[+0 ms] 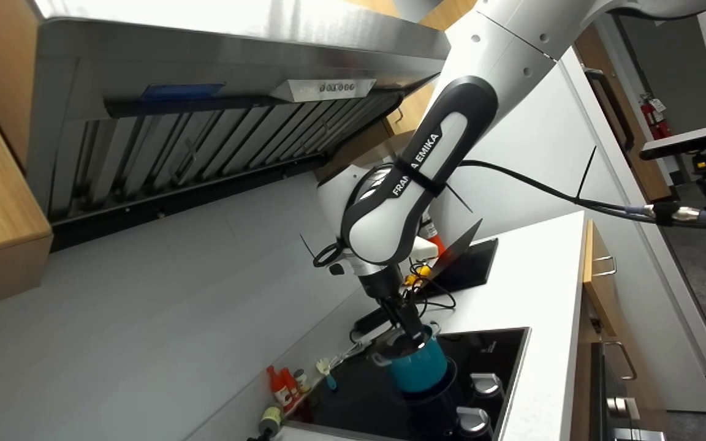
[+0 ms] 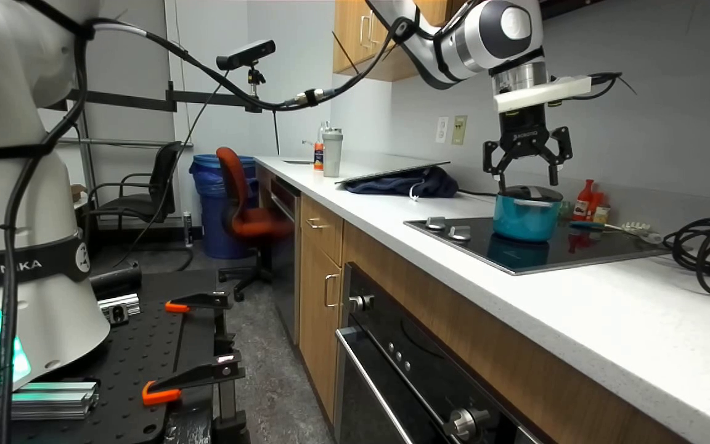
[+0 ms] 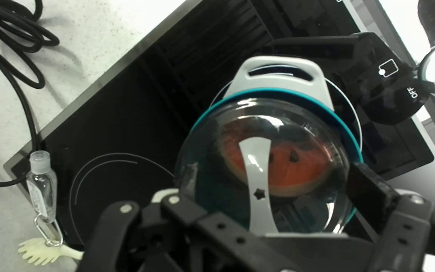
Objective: Pick up the lid and place it on top of the blue pot.
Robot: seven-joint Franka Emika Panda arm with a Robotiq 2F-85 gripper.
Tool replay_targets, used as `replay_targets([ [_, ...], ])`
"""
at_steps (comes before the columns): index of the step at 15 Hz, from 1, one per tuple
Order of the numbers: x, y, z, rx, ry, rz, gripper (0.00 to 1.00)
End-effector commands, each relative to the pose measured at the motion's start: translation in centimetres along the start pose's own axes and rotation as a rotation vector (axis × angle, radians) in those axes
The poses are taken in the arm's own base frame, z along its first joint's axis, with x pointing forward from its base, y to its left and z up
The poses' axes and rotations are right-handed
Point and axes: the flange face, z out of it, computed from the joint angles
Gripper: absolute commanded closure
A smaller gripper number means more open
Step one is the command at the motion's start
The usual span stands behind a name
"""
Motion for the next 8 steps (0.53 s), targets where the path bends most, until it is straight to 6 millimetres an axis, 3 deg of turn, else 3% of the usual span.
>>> replay_targets([
  [1, 0.57, 0.46, -0.46, -0.002, -0.014, 0.02, 0.0],
  [8, 0.28, 0.33, -1.38, 0.005, -0.004, 0.021, 0.0],
])
